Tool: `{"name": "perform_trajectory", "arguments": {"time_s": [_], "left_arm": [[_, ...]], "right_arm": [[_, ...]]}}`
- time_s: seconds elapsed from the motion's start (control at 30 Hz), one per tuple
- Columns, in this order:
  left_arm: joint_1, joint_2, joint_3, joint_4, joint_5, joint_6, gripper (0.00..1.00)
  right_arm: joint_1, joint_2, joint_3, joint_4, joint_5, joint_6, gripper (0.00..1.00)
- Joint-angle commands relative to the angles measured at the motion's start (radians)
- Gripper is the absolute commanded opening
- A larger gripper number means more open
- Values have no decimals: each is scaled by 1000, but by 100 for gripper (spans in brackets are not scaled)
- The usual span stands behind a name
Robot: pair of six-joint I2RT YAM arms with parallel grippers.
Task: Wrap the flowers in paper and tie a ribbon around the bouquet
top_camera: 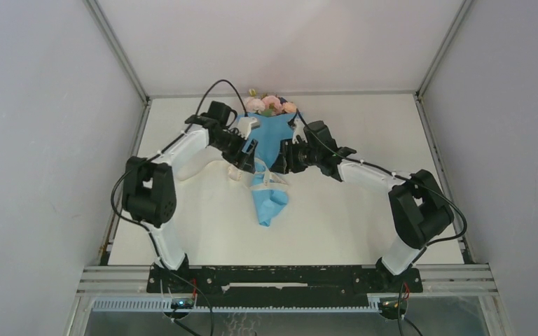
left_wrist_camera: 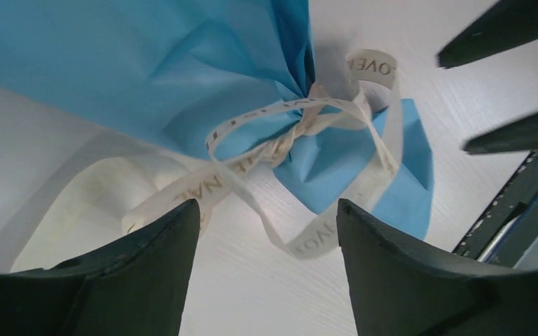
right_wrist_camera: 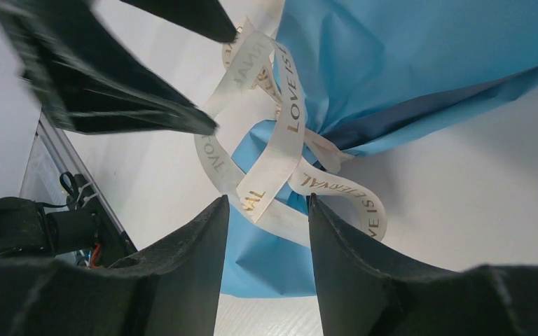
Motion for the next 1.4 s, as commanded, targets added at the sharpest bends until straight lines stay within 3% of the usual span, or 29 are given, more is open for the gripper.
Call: {"name": "perform_trajectory", "arguments": {"time_s": [0.0,0.13,0.2,0.27,0.3,0.43,0.63,0.73,0.87,1.03,1.37], "left_arm": [[-21,74,31,47,-61,-45,69],[-25,91,50,36,-69,-25,43],[-30,90,52,25,-74,-9,27],[-32,87,67,-5,-68,7,4],[-32,84,81,-24,-65,10,0],[-29,18,207,-133,-20,12,0],[-46,-144,543,-220,92,-18,0],[-59,-201,671,-220,123,-24,0],[-67,-213,816,-244,173,-74,0],[-79,-219,835,-235,199,-99,0],[-80,-213,781,-167,207,-167,0]], "right_arm": [[6,-52,0,33,37,-15,54],[3,-70,-26,38,42,-18,54],[4,-77,-28,33,41,-23,53],[2,-85,-27,35,25,-33,52],[2,-95,-28,36,9,-42,52],[6,-177,-49,69,-70,-131,52],[-8,-290,-117,225,-237,-283,54],[-29,-262,-117,310,-284,-294,56],[-6,-150,-132,489,-228,-311,57],[71,-5,-132,687,-160,-377,60],[134,189,-106,894,-54,-376,59]]}}
